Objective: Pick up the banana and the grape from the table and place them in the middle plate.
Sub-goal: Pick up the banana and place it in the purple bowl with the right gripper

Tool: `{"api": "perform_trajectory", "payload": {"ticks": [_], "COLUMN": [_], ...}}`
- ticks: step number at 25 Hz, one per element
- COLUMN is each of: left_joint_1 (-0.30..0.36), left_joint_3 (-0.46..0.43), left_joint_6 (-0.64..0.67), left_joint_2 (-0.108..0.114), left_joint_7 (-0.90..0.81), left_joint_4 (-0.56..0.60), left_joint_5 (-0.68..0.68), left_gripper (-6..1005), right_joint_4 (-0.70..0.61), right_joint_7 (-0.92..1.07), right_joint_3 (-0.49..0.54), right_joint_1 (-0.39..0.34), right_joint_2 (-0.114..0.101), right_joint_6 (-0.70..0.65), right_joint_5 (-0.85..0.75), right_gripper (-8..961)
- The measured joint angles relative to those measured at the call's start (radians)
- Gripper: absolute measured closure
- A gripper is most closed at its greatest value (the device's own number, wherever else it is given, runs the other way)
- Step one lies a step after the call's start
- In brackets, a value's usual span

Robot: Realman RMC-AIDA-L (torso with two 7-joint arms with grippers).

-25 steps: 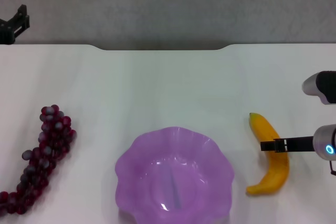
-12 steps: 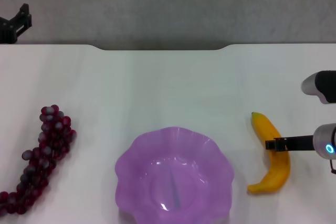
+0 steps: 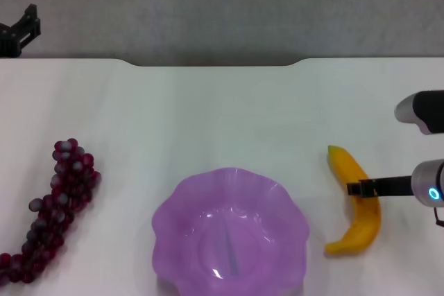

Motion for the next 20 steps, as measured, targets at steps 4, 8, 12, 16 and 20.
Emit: {"api": "perform_trajectory", "payload": {"ticks": [4,8,12,16,20], "left_joint_1": [0.001,-0.001,-0.006,-0.006,-0.007], "left_joint_3": [0.001,0.001,0.001,-0.001,-0.002], "left_joint_6": [0.000,-0.007,-0.020,-0.021,-0.021], "left_joint_2": [0.000,0.000,0.000,0.000,0.000], "left_joint_7": [0.000,0.000,0.000,0.000,0.000], "left_joint_4": [0.000,0.000,-0.001,-0.002,-0.003], "left_joint_5": [-0.002,-0.003,-0.001,-0.002,-0.003], "left_gripper": [136,136,136,136,136], "right_joint_4": [-0.146,-0.311,-0.467,-0.564,-0.608], "right_joint_7": [-0.026,-0.038,-0.040,-0.042,-0.046], "right_joint_3": [0.014,0.036,0.047,0.041,-0.005], "right_joint_1": [-0.052,-0.101,-0.137,-0.155,-0.151], "right_joint_2": [-0.002,0.000,0.001,0.000,0.002], "right_joint_6": [0.043,0.101,0.174,0.217,0.233], "right_joint_5": [-0.001,-0.033,-0.065,-0.087,-0.089], "right_gripper": [463,463,462,462,461]}}
